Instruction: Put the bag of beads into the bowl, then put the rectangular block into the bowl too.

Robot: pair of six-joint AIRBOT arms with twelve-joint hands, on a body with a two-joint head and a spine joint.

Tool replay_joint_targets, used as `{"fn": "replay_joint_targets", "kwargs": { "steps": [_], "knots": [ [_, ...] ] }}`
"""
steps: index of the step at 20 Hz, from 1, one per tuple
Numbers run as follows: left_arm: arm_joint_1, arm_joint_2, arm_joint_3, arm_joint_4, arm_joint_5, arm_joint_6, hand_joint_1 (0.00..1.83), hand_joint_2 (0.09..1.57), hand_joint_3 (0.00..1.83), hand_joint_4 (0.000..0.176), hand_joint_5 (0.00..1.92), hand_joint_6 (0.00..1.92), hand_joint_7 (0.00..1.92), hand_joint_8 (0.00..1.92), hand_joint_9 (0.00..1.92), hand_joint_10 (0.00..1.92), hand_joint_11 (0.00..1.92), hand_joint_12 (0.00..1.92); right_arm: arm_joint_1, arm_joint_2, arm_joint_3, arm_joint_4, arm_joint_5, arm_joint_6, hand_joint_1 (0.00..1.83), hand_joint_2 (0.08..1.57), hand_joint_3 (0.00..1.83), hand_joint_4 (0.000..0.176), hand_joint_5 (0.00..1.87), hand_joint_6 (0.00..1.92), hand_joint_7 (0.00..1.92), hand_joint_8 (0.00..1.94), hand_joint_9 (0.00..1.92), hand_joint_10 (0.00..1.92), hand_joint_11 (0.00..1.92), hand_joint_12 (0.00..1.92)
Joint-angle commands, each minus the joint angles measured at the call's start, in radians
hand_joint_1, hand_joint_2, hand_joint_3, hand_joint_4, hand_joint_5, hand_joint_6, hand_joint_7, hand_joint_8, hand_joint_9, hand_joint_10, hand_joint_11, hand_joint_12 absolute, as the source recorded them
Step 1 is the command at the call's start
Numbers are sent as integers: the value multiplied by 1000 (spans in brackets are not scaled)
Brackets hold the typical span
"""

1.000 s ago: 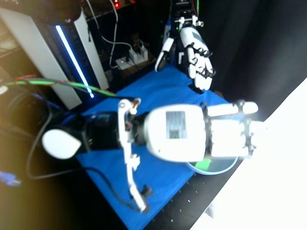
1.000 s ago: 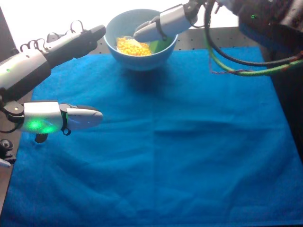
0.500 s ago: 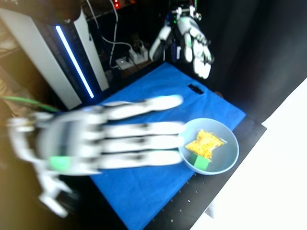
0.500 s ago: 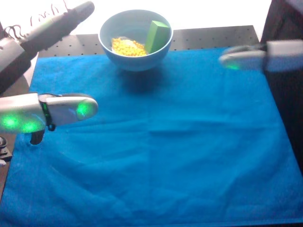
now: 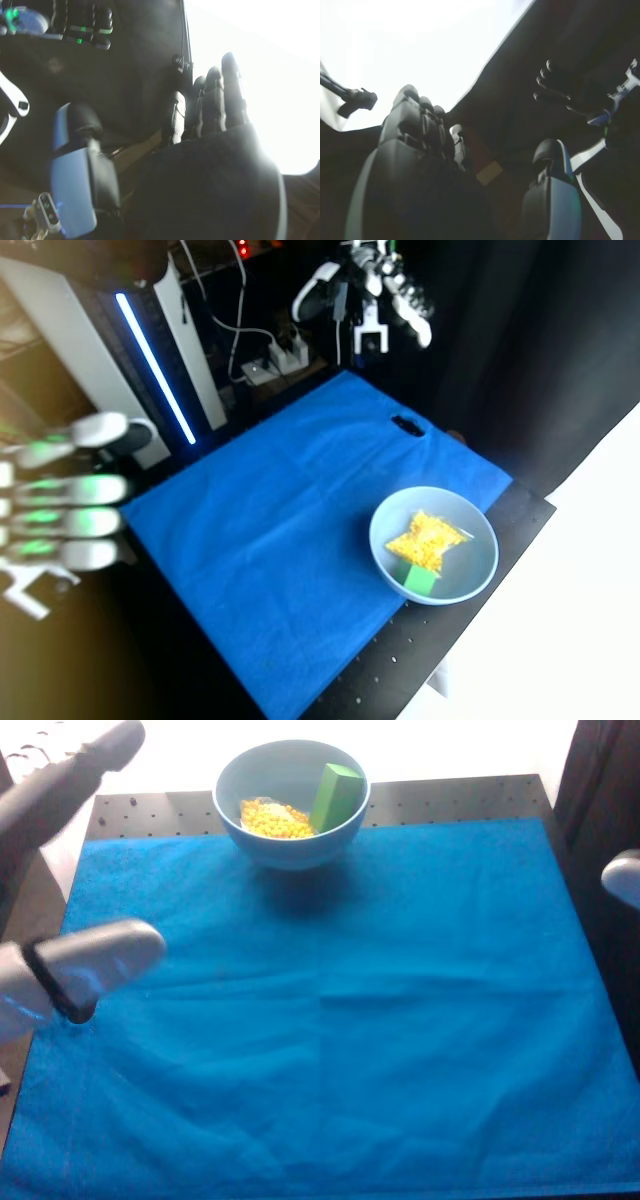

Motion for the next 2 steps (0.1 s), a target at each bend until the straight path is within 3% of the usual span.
{"fn": "replay_joint_targets", "kwargs": {
  "steps": [1,2],
  "knots": [
    [-5,9,-1,-16,-185,-2,215,1117,3,128,0,0,0,0,0,0,0,1,6,1,1,-9,114,5,614,995,20,98,1,0,4,0,8,1,0,0],
    [-3,11,-1,-20,-187,-2,135,1143,13,118,0,0,0,0,0,0,0,0,6,2,-1,-14,114,5,552,1051,13,123,0,0,0,0,1,0,0,0]
  ]
}}
